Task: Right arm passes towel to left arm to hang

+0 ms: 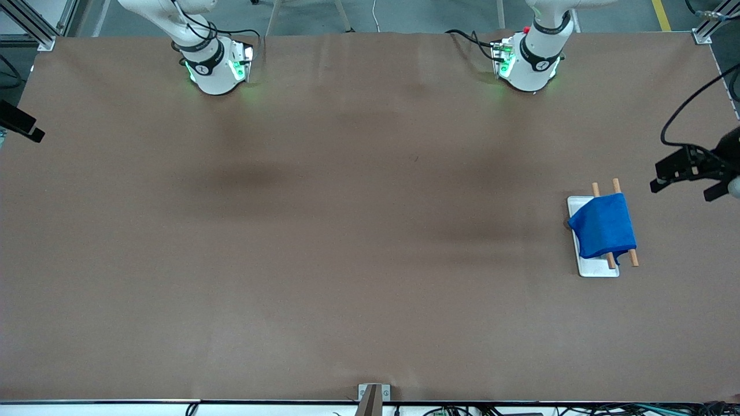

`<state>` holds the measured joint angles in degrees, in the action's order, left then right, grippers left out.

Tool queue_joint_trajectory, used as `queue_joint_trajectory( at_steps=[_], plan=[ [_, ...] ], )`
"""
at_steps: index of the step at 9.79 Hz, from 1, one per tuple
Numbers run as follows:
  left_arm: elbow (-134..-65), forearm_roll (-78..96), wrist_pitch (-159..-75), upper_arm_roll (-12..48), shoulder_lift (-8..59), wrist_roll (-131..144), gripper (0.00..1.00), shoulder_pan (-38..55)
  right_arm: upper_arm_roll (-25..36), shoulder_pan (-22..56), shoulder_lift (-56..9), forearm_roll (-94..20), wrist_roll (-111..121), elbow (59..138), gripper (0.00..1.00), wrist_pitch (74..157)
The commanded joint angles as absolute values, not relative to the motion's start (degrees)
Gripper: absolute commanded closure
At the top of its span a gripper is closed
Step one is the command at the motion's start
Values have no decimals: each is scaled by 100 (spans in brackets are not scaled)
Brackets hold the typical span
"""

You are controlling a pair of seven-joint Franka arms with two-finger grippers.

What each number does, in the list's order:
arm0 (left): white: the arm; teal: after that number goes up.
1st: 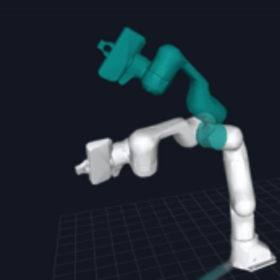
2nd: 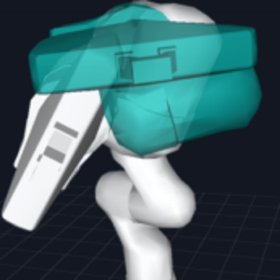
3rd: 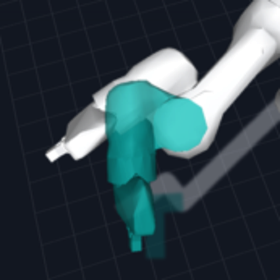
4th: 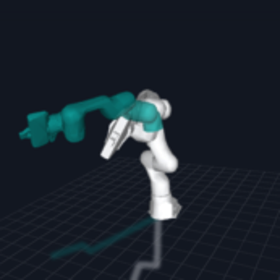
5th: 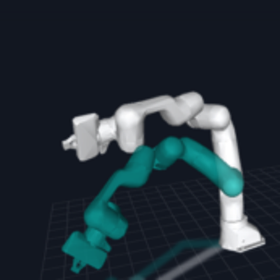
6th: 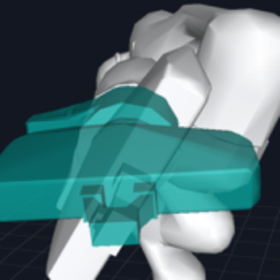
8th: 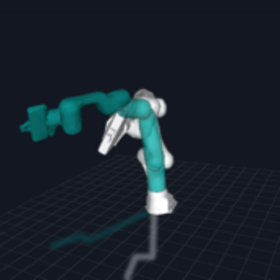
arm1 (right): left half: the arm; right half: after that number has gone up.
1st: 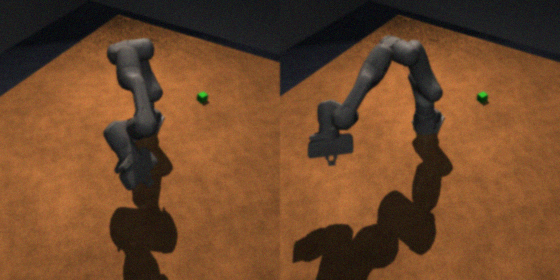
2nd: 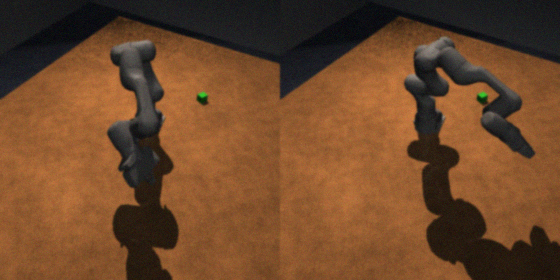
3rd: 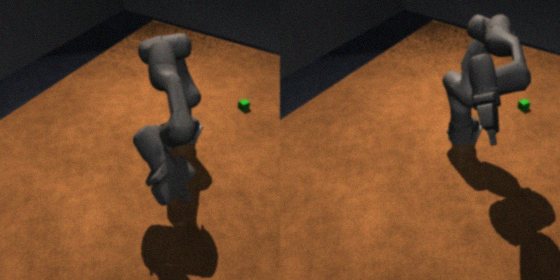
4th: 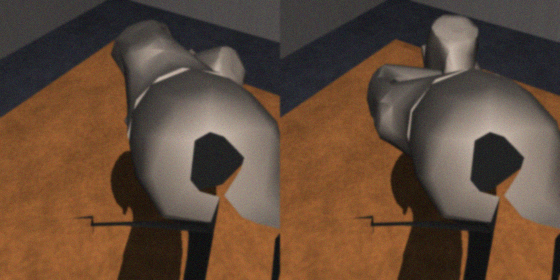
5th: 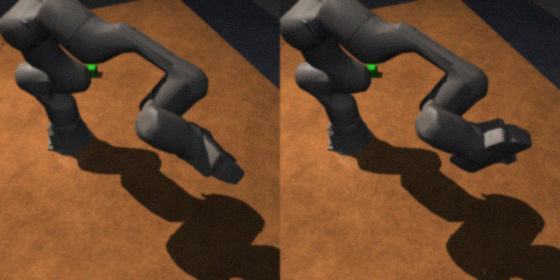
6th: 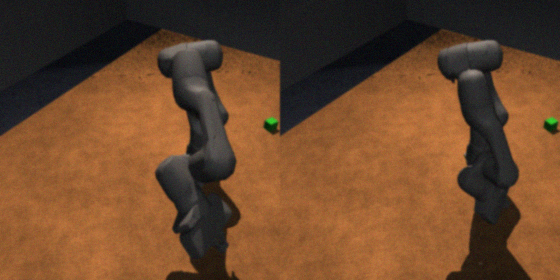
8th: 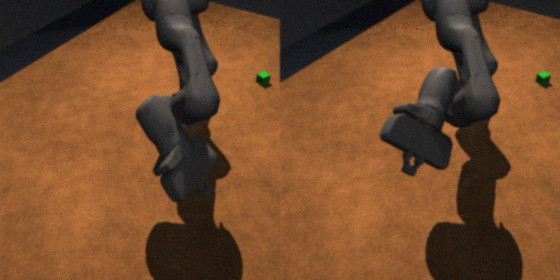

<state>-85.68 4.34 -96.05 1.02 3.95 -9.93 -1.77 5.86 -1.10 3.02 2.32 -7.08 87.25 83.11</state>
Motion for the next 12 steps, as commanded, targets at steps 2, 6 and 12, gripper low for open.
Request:
queue_joint_trajectory(
  at_steps=[2,6,12],
  plan=[
    [-8843,308,-9273,264,-87,-835,0,-54,589,-35,334,211,-809,8701,0,8165],
    [-8894,316,-8693,255,-448,-264,0,149,598,-35,334,220,-599,8727,0,8279],
    [-9158,36,-8763,281,-475,78,0,167,598,-35,343,220,-554,8736,0,8279]
  ],
)
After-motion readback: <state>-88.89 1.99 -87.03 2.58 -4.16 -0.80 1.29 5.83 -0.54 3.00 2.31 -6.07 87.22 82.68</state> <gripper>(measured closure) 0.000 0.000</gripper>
